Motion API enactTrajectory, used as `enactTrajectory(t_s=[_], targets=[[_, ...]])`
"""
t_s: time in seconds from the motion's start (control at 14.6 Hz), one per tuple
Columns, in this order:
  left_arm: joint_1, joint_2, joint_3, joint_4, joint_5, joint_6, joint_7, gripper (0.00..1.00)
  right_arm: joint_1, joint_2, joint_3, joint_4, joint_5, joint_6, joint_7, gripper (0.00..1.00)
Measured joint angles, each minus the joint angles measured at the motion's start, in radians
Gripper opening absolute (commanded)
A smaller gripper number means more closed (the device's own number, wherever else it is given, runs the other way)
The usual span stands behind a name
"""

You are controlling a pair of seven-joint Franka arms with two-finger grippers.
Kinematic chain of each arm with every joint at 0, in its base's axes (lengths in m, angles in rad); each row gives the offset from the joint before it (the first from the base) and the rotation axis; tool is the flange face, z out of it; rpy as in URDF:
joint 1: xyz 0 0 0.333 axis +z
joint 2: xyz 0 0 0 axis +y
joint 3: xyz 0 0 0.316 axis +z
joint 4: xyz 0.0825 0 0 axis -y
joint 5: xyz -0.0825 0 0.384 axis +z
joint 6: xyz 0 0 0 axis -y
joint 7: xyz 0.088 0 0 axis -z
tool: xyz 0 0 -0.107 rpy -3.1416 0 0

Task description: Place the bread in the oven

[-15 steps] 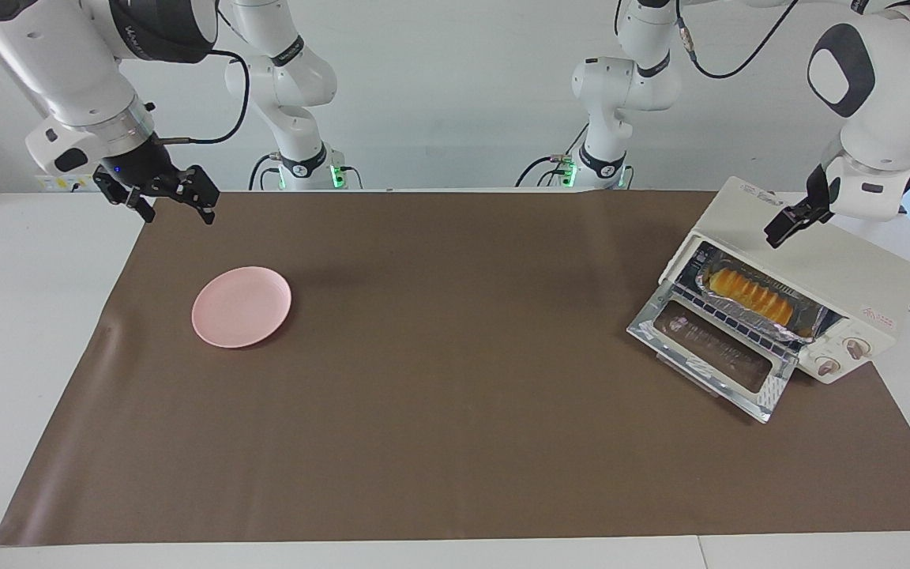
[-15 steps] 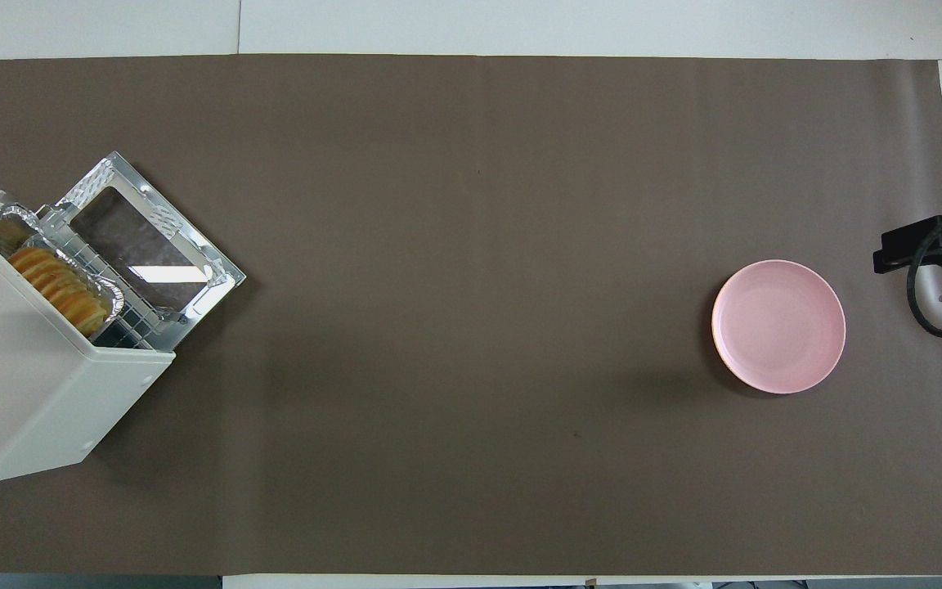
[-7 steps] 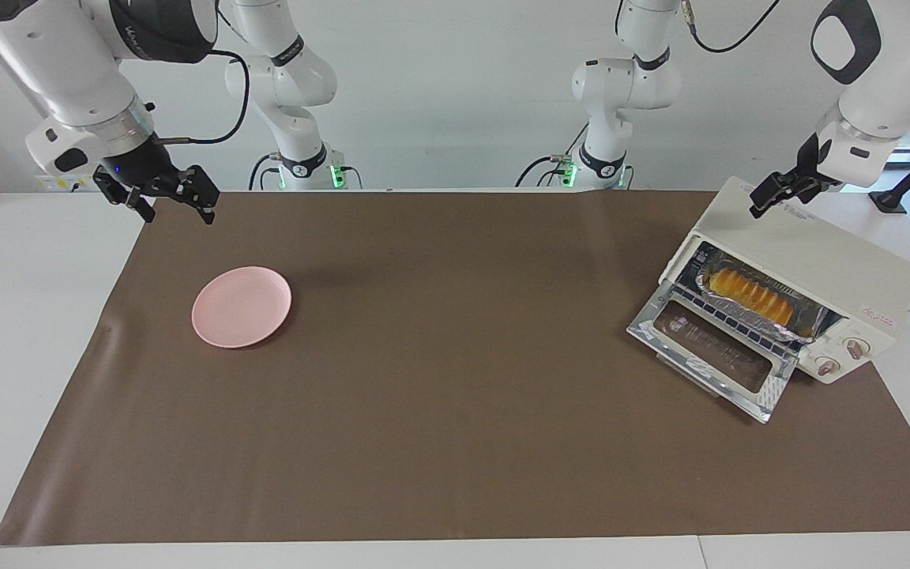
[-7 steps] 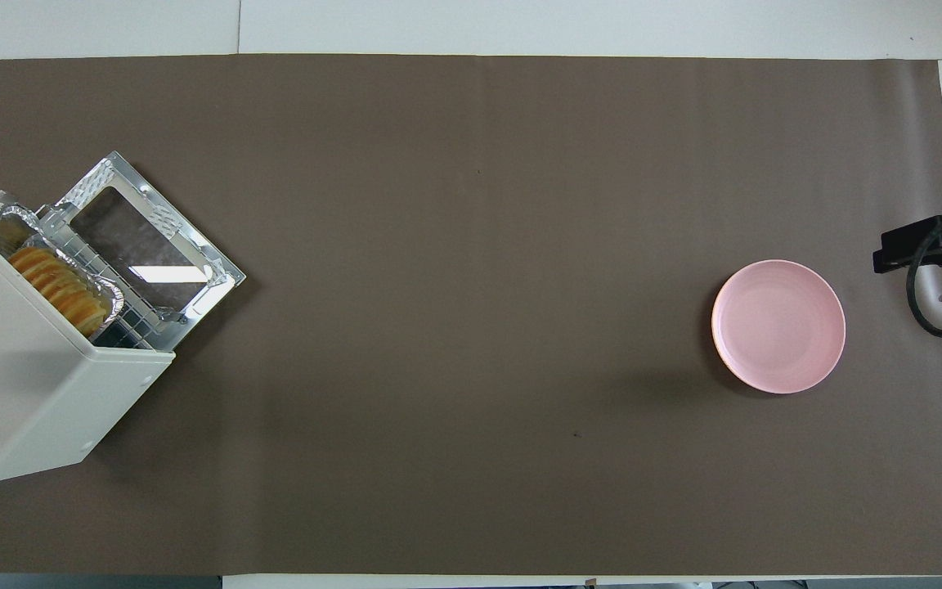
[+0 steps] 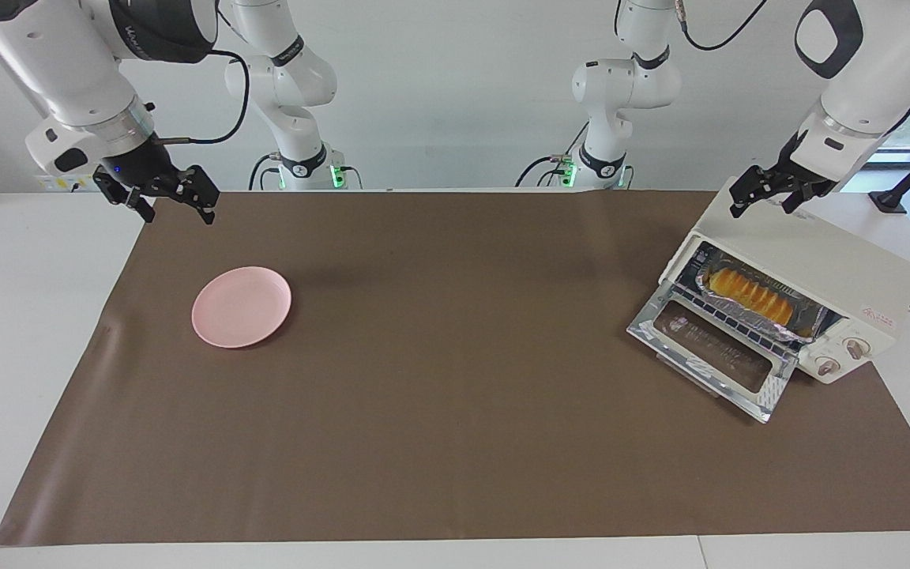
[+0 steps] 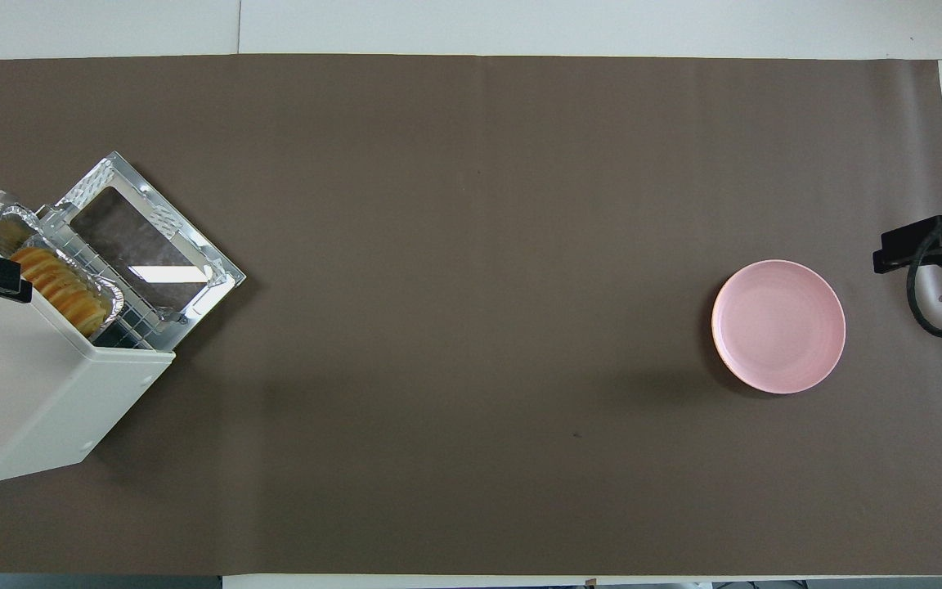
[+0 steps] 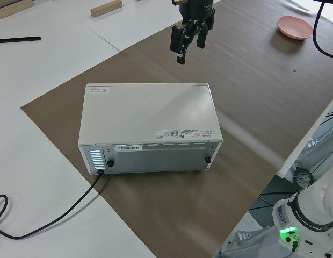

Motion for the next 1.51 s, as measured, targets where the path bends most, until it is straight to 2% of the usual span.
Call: enactTrajectory(t_s=[0.55, 0.96, 1.51], targets=[[0.002, 0.045, -0.002, 0.029, -0.023, 0.021, 0.009, 1.00, 0.000, 0.000, 0.000, 0.000, 0.000, 0.000, 0.000, 1.00], [0.002, 0.047, -0.054, 0.051, -0.033, 0.029, 0.010, 1.00, 0.000, 0.000, 0.000, 0.000, 0.000, 0.000, 0.000, 1.00], [0.003, 0.047, -0.055, 0.057, -0.033, 0.030, 0.010, 1.00, 0.000, 0.000, 0.000, 0.000, 0.000, 0.000, 0.000, 1.00]])
